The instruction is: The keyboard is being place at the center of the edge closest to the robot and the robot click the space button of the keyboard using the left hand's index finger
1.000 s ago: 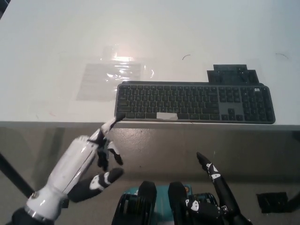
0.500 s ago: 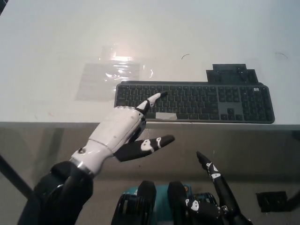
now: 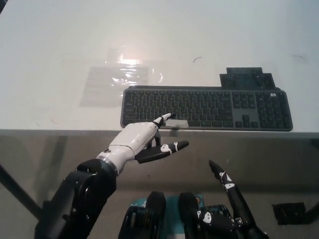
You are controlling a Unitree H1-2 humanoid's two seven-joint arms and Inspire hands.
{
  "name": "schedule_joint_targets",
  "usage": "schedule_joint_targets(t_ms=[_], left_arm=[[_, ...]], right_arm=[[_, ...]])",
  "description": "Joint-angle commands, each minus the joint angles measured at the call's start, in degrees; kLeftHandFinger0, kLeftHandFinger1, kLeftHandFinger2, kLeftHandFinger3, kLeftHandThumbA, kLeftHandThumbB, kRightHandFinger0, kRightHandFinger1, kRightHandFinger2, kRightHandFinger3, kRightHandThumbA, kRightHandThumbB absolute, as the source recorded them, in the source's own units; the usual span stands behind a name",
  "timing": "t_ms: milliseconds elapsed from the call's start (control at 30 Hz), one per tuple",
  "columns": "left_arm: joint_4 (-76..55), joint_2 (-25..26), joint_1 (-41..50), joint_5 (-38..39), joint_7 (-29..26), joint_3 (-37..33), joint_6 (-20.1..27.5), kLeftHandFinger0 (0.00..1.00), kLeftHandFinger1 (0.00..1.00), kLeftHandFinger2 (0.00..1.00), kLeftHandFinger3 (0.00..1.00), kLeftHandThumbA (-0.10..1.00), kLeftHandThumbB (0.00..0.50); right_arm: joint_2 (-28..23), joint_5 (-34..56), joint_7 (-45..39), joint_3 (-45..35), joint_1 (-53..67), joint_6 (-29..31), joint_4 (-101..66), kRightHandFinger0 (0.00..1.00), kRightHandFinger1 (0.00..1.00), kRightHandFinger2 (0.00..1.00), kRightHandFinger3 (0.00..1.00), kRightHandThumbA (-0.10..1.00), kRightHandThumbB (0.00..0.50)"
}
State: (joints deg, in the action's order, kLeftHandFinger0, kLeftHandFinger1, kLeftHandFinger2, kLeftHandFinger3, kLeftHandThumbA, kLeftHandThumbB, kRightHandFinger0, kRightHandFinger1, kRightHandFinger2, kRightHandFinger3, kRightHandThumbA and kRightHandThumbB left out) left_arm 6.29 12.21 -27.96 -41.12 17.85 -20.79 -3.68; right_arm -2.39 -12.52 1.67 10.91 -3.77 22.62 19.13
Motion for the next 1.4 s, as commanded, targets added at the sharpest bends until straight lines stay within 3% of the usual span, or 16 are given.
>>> schedule_joint_targets(t_ms=[0, 233, 467, 500, 667, 733, 767, 900, 1000, 1100, 1267, 1367], left_arm=[[2.7, -0.4, -3.3, -1.1, -2.0, -0.5, -0.3, 0.03, 0.31, 0.39, 1.00, 1.00, 0.400], [9.9, -0.8, -6.5, -2.0, -2.6, -2.1, -0.1, 0.10, 0.40, 0.47, 1.00, 1.00, 0.397], [19.3, -2.5, -8.1, -3.1, -6.1, -4.5, 0.7, 0.14, 0.40, 0.44, 1.00, 1.00, 0.445], [22.6, -3.1, -7.7, -3.1, -7.0, -5.1, 1.1, 0.10, 0.35, 0.39, 1.00, 1.00, 0.413], [34.0, -4.3, -7.1, -3.4, -11.5, -7.9, 3.4, 0.08, 0.36, 0.42, 1.00, 1.00, 0.391], [35.4, -4.4, -7.1, -3.3, -12.5, -8.3, 4.2, 0.12, 0.37, 0.40, 1.00, 1.00, 0.395], [34.7, -4.2, -6.5, -3.2, -12.3, -8.5, 4.0, 0.10, 0.35, 0.38, 1.00, 1.00, 0.428], [28.7, -3.1, -3.6, -2.9, -11.2, -9.8, 3.3, 0.02, 0.31, 0.35, 1.00, 1.00, 0.463], [18.2, -1.8, -0.7, -2.1, -8.7, -10.2, 2.9, 0.03, 0.33, 0.35, 1.00, 1.00, 0.428], [4.1, -0.4, 2.9, -0.8, -6.7, -9.6, 2.4, 0.00, 0.23, 0.22, 1.00, 1.00, 0.423], [-14.4, 0.4, 6.4, 1.0, -2.7, -8.2, 0.4, 0.00, 0.15, 0.15, 1.00, 1.00, 0.441], [-28.5, 1.0, 8.1, 3.1, -0.5, -6.8, -0.4, 0.00, 0.00, 0.04, 1.00, 1.00, 0.430]], right_arm=[[0.3, -0.2, 0.6, -0.3, -1.4, 3.3, -1.8, 1.00, 1.00, 1.00, 1.00, 1.00, 0.335], [0.3, -0.5, 0.4, -0.3, -1.7, 2.6, -2.1, 1.00, 1.00, 1.00, 1.00, 1.00, 0.338], [0.1, -0.4, 0.0, -0.3, -2.4, 2.1, -2.5, 1.00, 1.00, 1.00, 1.00, 1.00, 0.332], [0.0, -0.4, -0.1, -0.2, -2.4, 2.3, -2.5, 1.00, 1.00, 1.00, 1.00, 1.00, 0.331], [-0.1, -0.5, 0.1, -0.4, -2.5, 1.9, -2.8, 1.00, 1.00, 1.00, 1.00, 1.00, 0.339], [-0.3, -0.4, 0.1, -0.5, -2.9, 2.3, -2.4, 1.00, 1.00, 1.00, 1.00, 1.00, 0.337], [-0.3, -0.4, 0.2, -0.6, -3.0, 2.1, -2.4, 1.00, 1.00, 1.00, 1.00, 1.00, 0.348], [-0.2, -0.4, 0.2, -0.5, -2.7, 2.2, -2.3, 1.00, 1.00, 1.00, 1.00, 1.00, 0.353], [-0.2, -0.5, 0.3, -0.6, -2.5, 1.8, -2.3, 1.00, 1.00, 1.00, 1.00, 1.00, 0.363], [-0.4, -0.8, 0.2, -0.5, -2.3, 1.3, -2.5, 1.00, 1.00, 1.00, 1.00, 1.00, 0.366], [-0.4, -0.6, 0.2, -0.5, -2.2, 1.7, -2.1, 1.00, 1.00, 1.00, 1.00, 1.00, 0.364], [-0.2, 0.0, 0.1, -0.5, -2.2, 2.6, -1.7, 1.00, 1.00, 1.00, 1.00, 1.00, 0.375]])
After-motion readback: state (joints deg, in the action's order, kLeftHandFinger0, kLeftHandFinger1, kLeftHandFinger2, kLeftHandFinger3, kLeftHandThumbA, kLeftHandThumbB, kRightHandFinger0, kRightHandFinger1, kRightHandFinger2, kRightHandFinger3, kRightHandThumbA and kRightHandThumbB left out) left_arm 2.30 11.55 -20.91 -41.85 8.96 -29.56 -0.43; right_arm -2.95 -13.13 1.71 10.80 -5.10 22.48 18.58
